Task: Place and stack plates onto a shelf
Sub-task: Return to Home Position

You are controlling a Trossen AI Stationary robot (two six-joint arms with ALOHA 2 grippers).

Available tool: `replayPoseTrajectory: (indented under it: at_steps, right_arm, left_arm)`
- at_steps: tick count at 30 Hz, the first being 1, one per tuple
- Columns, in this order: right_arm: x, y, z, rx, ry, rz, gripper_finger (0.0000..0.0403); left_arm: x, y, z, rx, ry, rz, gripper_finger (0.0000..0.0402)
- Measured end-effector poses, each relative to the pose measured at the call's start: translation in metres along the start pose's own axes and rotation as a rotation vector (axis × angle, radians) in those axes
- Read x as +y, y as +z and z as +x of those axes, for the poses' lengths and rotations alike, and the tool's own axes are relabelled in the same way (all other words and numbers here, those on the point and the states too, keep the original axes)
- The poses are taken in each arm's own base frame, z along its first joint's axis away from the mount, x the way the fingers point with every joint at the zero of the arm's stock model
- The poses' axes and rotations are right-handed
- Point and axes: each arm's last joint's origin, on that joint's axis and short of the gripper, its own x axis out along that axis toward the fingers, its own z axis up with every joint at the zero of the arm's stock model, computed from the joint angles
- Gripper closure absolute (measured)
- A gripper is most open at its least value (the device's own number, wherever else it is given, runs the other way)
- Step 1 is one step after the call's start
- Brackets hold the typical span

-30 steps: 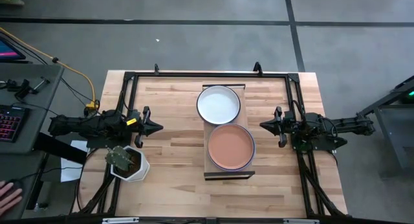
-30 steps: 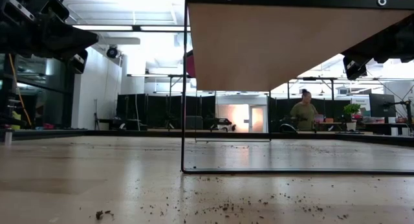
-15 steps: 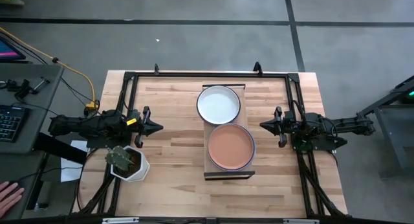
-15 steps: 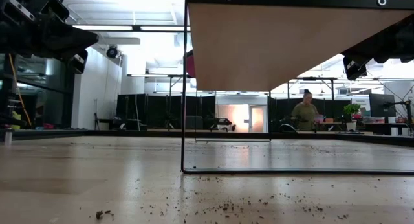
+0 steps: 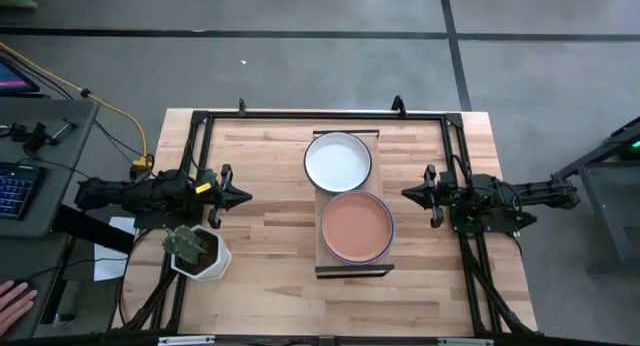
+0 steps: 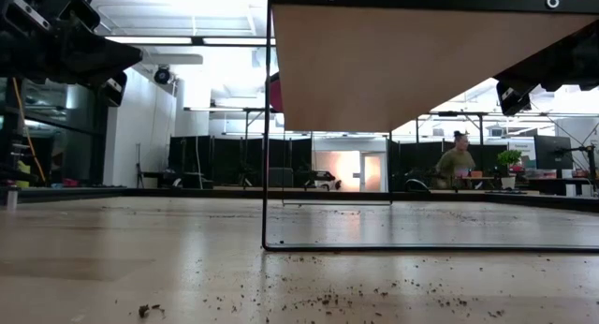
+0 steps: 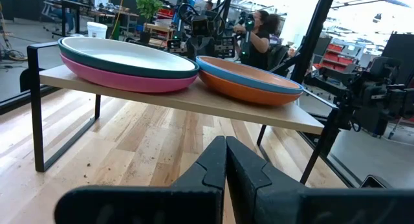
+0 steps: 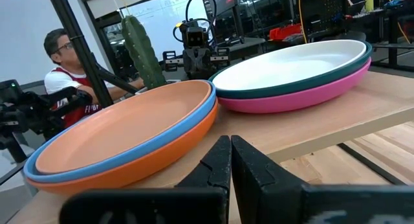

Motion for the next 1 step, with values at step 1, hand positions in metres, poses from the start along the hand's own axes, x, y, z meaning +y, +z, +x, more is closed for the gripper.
replayPoseTrajectory:
  at_steps: [1]
  right_arm:
    - [0.0,0.0,0.0,0.0,0.0,0.0,0.0402]
  left_arm:
    - [0.0,0.0,0.0,0.0,0.0,0.0,0.0401]
